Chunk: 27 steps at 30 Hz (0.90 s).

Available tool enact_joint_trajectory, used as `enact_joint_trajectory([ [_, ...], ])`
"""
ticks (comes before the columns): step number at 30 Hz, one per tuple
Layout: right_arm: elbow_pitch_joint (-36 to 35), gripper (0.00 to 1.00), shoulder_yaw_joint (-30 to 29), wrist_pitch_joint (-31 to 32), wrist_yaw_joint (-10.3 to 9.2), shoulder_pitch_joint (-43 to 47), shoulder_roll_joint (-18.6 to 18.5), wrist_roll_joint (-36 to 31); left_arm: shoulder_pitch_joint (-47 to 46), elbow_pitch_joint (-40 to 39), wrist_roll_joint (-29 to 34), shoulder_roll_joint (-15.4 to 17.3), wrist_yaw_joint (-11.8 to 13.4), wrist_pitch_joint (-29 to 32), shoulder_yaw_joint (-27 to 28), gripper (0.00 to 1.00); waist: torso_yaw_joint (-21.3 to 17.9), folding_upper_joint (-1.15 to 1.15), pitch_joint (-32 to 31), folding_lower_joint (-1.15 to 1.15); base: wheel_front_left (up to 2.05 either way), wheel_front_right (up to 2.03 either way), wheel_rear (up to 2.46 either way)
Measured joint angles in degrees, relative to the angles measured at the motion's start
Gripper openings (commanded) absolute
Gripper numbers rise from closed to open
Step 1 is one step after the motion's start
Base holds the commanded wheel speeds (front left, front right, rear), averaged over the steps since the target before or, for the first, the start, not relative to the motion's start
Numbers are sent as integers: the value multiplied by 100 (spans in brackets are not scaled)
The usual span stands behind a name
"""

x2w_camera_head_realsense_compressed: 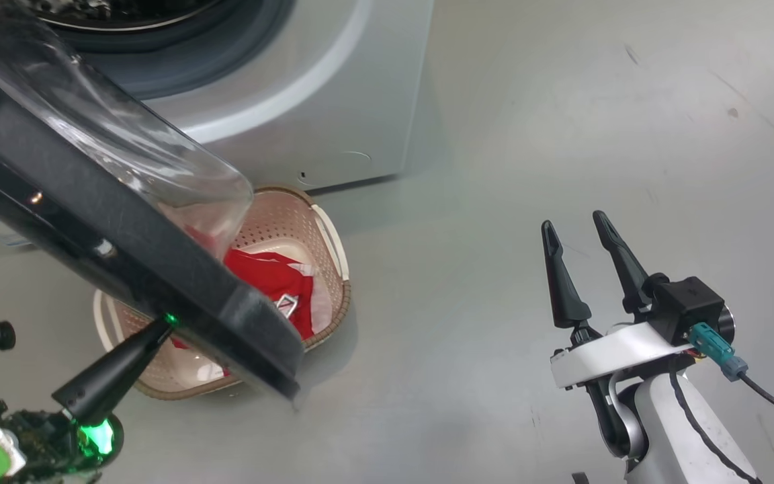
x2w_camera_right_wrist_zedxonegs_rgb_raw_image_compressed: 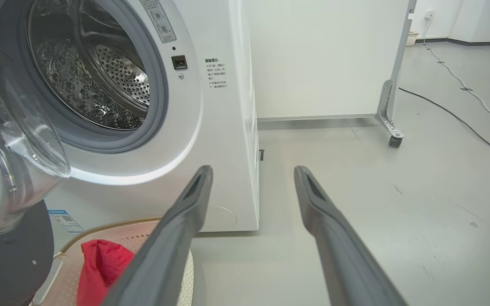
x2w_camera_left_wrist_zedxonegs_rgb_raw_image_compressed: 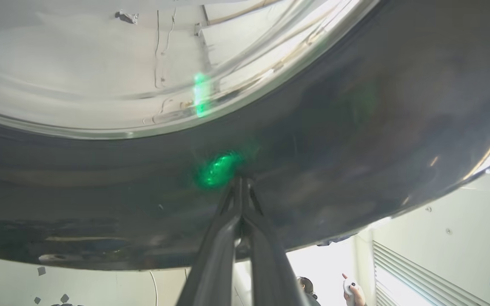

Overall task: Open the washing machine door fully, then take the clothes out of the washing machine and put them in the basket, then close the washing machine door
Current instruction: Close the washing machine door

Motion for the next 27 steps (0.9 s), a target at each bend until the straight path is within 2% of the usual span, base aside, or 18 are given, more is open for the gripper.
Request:
enact_joint_trajectory([
  [12,-21,100,107,0,-53,-197,1,81,-1031,423,82,165,236,-2,-189,0,-475,0,391,0,0,0,0],
  [21,-33,100,171,0,-104,-308,1,137,-2084,978,193,202,575,-35,-408,0,-727,0,597,0,0,0,0],
  [27,-35,100,341,0,-103,-413,2,194,-2696,1428,320,203,783,-198,-366,0,-858,0,666,0,0,0,0],
])
